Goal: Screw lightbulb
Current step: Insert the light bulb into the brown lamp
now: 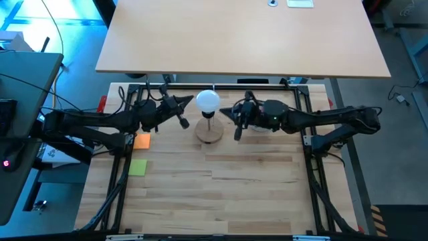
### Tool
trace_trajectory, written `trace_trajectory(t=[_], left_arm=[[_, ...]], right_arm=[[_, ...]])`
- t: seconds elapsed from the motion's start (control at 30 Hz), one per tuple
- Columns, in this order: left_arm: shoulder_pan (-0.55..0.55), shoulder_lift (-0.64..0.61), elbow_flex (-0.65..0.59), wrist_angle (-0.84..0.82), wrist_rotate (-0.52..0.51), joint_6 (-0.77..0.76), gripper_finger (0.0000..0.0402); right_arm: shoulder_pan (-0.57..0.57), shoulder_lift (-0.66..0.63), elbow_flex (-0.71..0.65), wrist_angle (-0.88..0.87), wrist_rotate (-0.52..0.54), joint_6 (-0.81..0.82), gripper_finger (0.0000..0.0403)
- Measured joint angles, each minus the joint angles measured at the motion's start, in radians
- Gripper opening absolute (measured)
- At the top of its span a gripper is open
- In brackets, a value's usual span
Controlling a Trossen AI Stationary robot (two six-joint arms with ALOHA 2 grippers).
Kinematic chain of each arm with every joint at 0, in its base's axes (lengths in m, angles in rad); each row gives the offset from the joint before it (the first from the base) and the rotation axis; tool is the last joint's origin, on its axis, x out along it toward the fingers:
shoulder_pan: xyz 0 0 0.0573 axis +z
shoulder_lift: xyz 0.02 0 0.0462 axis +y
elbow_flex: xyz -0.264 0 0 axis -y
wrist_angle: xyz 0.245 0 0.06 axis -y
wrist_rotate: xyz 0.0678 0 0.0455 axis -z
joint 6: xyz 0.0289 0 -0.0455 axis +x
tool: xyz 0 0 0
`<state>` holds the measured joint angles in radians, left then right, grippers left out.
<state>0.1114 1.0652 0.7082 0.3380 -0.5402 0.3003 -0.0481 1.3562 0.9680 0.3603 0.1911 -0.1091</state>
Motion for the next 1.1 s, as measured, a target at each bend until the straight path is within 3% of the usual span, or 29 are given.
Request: trace_trajectory(t=[0.13, 0.2, 0.37, 0.6, 0.83, 0.93, 1.1], left_arm=[[-0.055, -0.037, 0.0, -0.054, -0.027, 0.005, 0.0], [-0.08, -0.04, 0.0, -0.046, -0.023, 0.001, 0.0], [-0.096, -0.005, 0.0, 0.014, 0.026, 0.004, 0.0], [-0.046, 0.038, 0.003, 0.033, -0.031, 0.008, 0.0], [-0.019, 0.042, 0.001, 0.021, -0.038, 0.024, 0.0], [-0.04, 0.037, -0.001, 0.001, -0.094, 0.053, 0.0], [-0.114, 0.008, 0.0, -0.002, -0.191, 0.102, 0.0]], right_arm=[[-0.001, -0.01, 0.001, -0.024, 0.203, -0.003, 0.0], [-0.016, -0.001, 0.001, -0.014, 0.222, 0.007, 0.0], [-0.054, 0.041, 0.001, 0.005, 0.104, 0.053, 0.0], [-0.036, 0.056, 0.001, 0.019, 0.01, 0.082, 0.0], [0.005, 0.058, 0.001, 0.038, -0.105, 0.007, 0.0], [0.014, 0.045, 0.001, 0.018, -0.012, -0.005, 0.0], [-0.002, 0.027, 0.001, 0.005, 0.252, -0.004, 0.0]])
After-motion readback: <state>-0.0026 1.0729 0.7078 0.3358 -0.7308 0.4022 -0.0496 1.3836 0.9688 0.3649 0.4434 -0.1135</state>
